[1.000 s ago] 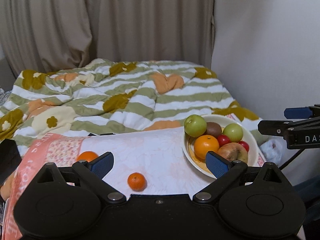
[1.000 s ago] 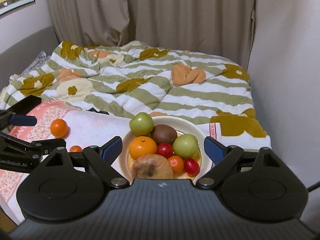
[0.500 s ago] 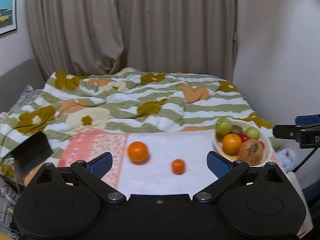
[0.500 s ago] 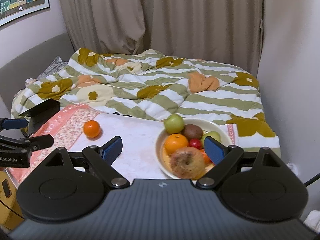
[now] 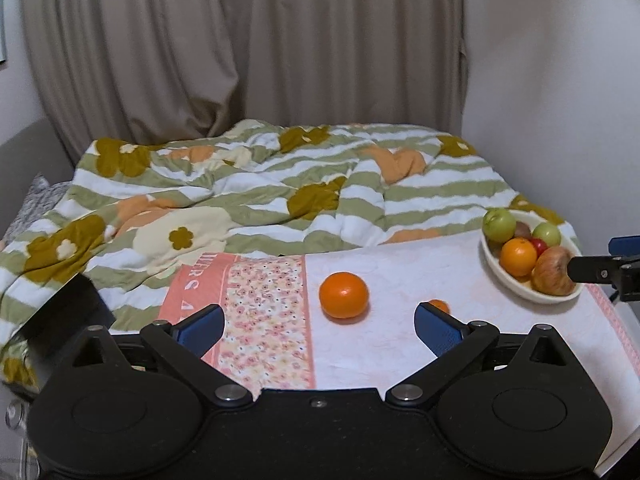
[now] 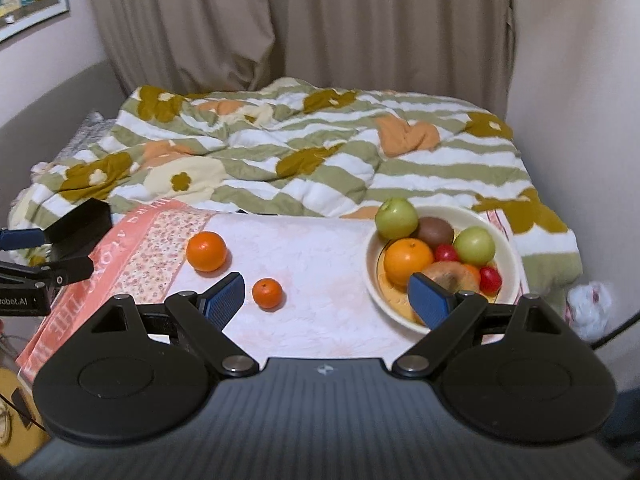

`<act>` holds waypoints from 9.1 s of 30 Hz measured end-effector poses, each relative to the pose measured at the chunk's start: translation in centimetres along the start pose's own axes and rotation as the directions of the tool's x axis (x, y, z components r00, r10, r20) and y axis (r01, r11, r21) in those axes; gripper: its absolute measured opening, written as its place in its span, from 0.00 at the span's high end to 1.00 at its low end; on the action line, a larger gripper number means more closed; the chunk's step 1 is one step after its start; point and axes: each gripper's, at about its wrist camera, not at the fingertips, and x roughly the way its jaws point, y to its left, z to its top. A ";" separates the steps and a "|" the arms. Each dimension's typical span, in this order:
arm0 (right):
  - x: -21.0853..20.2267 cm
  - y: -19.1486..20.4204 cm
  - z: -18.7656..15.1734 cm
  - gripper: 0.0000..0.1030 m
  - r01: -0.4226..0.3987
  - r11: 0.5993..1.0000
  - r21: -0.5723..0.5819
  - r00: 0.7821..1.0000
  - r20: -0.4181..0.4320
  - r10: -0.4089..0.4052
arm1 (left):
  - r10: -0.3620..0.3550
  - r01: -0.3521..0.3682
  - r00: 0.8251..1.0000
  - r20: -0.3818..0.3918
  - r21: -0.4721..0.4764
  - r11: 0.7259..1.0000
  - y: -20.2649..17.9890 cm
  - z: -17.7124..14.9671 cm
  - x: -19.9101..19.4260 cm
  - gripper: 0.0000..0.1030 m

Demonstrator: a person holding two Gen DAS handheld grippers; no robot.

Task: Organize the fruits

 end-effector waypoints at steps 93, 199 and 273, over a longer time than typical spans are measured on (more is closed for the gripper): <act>4.5 6.6 -3.4 0.50 0.094 0.991 0.094 0.991 -0.099 -0.085 | -0.316 0.330 0.939 -0.135 0.096 0.939 -1.2 1.1 6.2 0.38; 1.8 -17.9 0.0 0.00 0.012 0.986 0.165 1.000 -0.020 -0.008 | -0.096 0.095 0.995 -0.016 -0.065 0.993 -15.8 1.3 1.7 0.07; -9.2 -1.5 -4.7 0.00 0.130 0.990 0.061 0.991 -0.012 -0.130 | 0.026 -0.024 0.997 0.077 -0.027 0.999 -6.1 -1.9 -9.1 0.00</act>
